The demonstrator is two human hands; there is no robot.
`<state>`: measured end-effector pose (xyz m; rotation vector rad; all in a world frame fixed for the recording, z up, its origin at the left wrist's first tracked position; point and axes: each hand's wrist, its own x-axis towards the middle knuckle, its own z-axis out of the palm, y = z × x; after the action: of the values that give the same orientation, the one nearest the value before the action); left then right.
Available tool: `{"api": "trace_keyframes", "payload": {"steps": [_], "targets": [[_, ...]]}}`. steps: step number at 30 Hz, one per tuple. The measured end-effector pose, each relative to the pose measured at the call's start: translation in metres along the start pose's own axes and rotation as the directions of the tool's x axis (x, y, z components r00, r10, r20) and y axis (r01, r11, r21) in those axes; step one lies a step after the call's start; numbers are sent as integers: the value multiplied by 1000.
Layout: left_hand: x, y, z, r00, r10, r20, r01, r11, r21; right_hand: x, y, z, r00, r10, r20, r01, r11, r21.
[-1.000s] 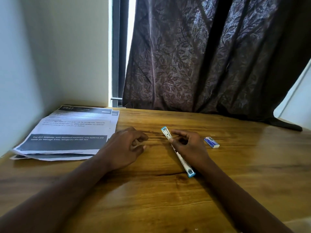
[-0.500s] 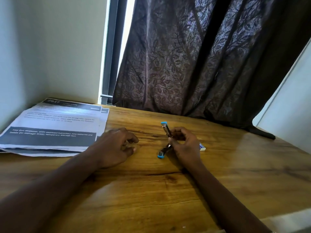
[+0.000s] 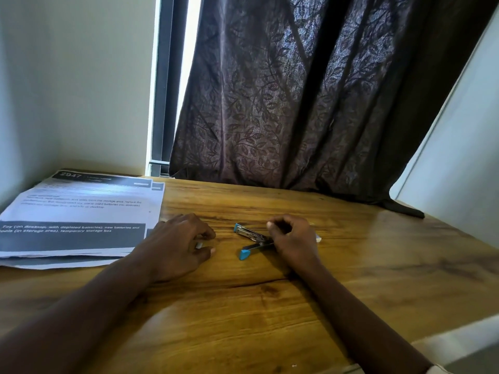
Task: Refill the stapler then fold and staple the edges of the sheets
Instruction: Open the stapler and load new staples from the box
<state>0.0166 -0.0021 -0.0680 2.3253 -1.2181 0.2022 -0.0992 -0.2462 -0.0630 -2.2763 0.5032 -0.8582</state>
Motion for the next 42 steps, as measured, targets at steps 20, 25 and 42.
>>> {"api": "trace_keyframes", "payload": {"steps": [20,25,42], "targets": [[2,3,1,991,-35,133,28,998,55,20,35,-39,995,82,-53,-91,977,-195],[1,10,-2,993,-78,92,73,996,57,11,-22,-13,986,-110,122,75,963,260],[5,4,-8,911,-176,-373,42,939,-341,17,-60,43,852,-333,403,-12,759,651]]}}
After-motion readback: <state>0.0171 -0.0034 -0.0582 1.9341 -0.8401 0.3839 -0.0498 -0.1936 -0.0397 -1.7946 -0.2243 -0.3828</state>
